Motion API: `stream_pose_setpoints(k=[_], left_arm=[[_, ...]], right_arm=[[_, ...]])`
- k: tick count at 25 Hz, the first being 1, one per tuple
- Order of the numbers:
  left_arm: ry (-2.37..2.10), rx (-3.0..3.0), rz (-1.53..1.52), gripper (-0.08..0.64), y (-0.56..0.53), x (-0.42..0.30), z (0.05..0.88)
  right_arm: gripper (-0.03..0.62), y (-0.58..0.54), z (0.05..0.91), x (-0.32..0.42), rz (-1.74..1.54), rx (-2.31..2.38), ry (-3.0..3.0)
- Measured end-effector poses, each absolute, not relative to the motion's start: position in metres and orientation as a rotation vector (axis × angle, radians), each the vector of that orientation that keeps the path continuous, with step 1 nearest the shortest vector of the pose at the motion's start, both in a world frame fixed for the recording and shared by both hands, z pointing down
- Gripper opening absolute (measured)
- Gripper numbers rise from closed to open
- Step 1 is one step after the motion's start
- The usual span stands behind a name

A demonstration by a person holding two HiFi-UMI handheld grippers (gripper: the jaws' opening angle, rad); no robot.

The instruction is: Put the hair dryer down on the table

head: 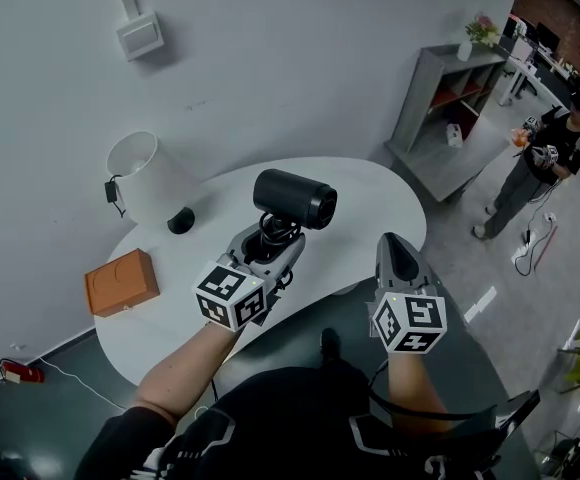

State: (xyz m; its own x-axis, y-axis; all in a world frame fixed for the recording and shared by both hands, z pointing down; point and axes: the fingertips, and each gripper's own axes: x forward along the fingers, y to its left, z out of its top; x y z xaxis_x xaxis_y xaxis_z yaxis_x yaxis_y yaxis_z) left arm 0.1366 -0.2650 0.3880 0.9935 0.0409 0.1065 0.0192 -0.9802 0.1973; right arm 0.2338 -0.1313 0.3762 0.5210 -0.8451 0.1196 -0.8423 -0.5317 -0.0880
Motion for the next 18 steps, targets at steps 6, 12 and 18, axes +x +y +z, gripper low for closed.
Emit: stream_pose_setpoints(k=[6, 12, 18], left_arm=[[0.147, 2.938, 0.261, 0.218, -0.260, 0.193, 0.409], [0.333, 2.936, 0.358, 0.218, -0.235, 0.245, 0.432], [0.441, 2.928, 0.448, 0.218, -0.209, 0.298, 0.456]], right_arm=[[0.026, -0.118, 0.389, 0.281, -0.274, -2.745, 1.435], [0.026, -0.095, 0.400, 0.323, -0.306, -2.766, 1.320], [0.026, -0.069, 0.416, 0.362, -0.354, -2.783, 1.240]])
